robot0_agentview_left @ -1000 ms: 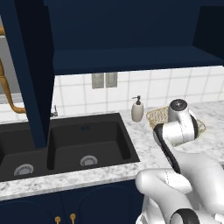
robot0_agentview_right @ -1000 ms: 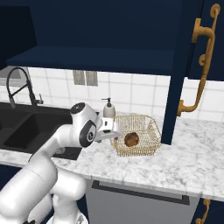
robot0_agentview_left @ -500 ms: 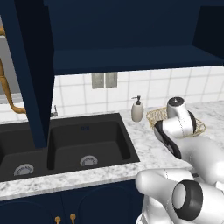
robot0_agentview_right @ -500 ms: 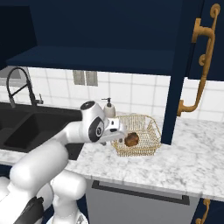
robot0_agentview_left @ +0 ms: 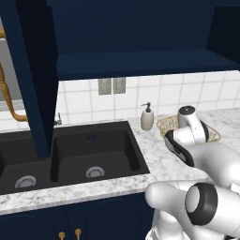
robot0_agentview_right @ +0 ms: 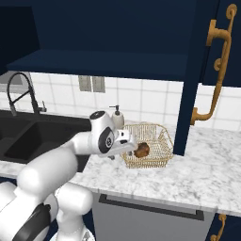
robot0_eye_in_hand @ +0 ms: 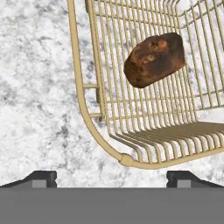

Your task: Open the cabinet, pick up the bread from the cabinet and place it in the basket. Then move the basket to the dining counter.

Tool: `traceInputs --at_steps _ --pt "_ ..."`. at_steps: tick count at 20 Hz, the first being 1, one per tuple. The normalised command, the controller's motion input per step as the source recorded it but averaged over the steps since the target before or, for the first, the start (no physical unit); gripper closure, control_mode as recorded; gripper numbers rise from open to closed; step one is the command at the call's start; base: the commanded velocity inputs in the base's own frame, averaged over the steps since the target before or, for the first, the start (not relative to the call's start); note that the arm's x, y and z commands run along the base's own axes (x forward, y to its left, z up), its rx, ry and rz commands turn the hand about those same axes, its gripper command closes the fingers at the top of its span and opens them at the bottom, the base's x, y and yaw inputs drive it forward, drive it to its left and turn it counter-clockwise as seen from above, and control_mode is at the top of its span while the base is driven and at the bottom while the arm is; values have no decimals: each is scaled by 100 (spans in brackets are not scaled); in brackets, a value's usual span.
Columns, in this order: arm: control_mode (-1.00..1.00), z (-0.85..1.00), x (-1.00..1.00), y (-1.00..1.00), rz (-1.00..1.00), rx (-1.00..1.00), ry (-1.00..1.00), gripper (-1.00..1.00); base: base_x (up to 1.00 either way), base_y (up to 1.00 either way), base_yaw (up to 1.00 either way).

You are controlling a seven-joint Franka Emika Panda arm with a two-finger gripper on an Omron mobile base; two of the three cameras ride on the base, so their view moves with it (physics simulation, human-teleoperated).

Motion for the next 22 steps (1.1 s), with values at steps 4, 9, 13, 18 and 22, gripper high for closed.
traceInputs --at_steps 4,9,13,18,22 --pt "-100 -19 1 -5 7 0 0 -100 0 0 0" --pt "-100 -5 9 -14 11 0 0 -100 0 0 0" --pt "-100 0 19 -19 15 0 0 -100 0 0 0" --pt "-100 -4 25 -5 16 0 0 -100 0 0 0" --pt "-100 -27 18 0 16 0 1 -100 0 0 0"
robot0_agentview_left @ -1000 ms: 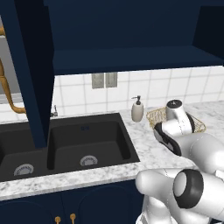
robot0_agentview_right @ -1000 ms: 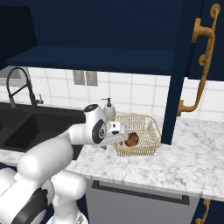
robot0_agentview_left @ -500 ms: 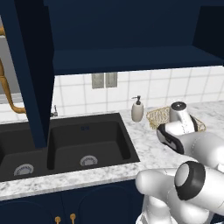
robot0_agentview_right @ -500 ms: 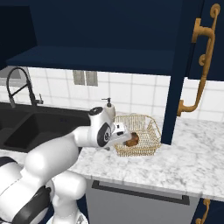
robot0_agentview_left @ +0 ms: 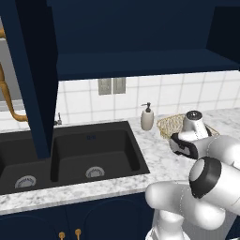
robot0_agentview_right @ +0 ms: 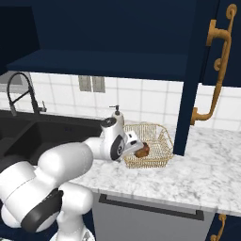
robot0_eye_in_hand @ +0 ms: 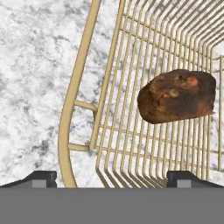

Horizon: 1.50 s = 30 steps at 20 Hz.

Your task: Open the cabinet, pick up the bread from the cabinet and place it in the basket. Then move the basket to the dining counter.

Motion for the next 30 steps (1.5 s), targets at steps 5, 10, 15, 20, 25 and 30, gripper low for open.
traceInputs --at_steps 5,10,15,20,25,30 --pt "-100 -38 16 0 17 0 6 -100 0 0 0" --pt "-100 -19 23 0 13 0 9 100 0 0 0" --pt "-100 -24 14 0 11 0 13 100 0 0 0" --pt "-100 -5 -11 -1 -1 4 0 100 0 0 0" --pt "-100 10 -40 -8 -17 14 -21 100 0 0 0" --pt "-100 39 -30 11 -10 -3 -10 100 0 0 0"
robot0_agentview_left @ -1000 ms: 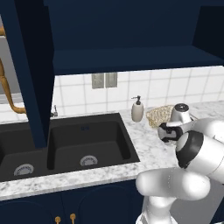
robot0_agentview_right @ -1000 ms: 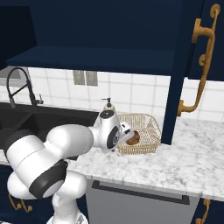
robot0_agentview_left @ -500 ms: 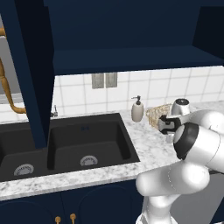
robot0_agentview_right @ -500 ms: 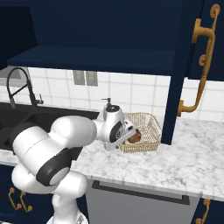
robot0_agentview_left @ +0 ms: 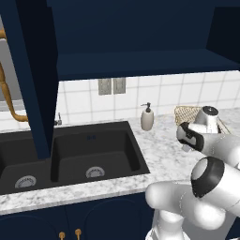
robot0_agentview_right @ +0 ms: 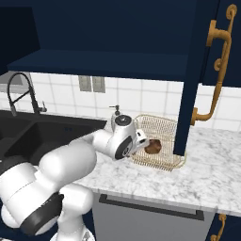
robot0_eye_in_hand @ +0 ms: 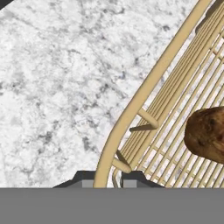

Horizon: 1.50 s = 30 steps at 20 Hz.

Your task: Open the cabinet, pick up the bread from the cabinet and place it in the basket. Then move the basket to the dining counter.

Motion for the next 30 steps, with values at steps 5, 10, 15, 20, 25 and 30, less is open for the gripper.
traceInputs --at_steps 5,10,15,20,25,30 --pt "-100 52 -30 24 0 -9 7 100 0 0 0" --pt "-100 29 -52 27 0 -2 2 100 0 0 0" --pt "-100 47 -72 53 0 -2 0 100 0 0 0" --pt "-100 74 -83 27 0 -6 0 100 0 0 0" --pt "-100 56 -69 47 7 -5 1 100 0 0 0" --pt "-100 57 -53 45 4 0 3 100 0 0 0"
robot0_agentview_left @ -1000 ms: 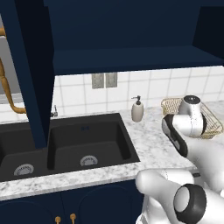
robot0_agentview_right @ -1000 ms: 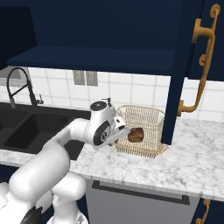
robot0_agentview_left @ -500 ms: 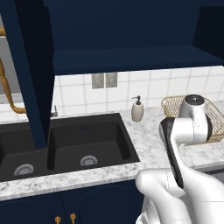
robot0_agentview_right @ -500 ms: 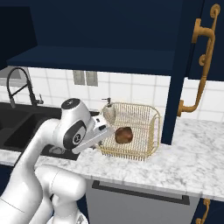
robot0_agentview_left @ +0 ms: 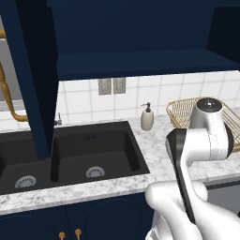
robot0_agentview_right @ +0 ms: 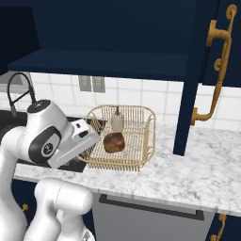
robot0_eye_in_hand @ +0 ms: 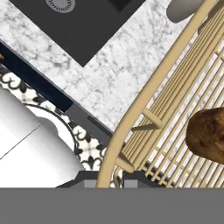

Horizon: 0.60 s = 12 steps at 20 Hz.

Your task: Open the cabinet, pick up the bread from the cabinet and place it in the basket. Then move the basket to the dining counter.

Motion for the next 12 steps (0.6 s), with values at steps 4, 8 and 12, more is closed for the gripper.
traceInputs --at_steps 4,8,12 --pt "-100 34 -27 12 1 0 7 100 0 0 0" --pt "-100 -2 0 0 0 0 1 100 0 0 0" --pt "-100 0 0 0 0 0 0 100 0 0 0"
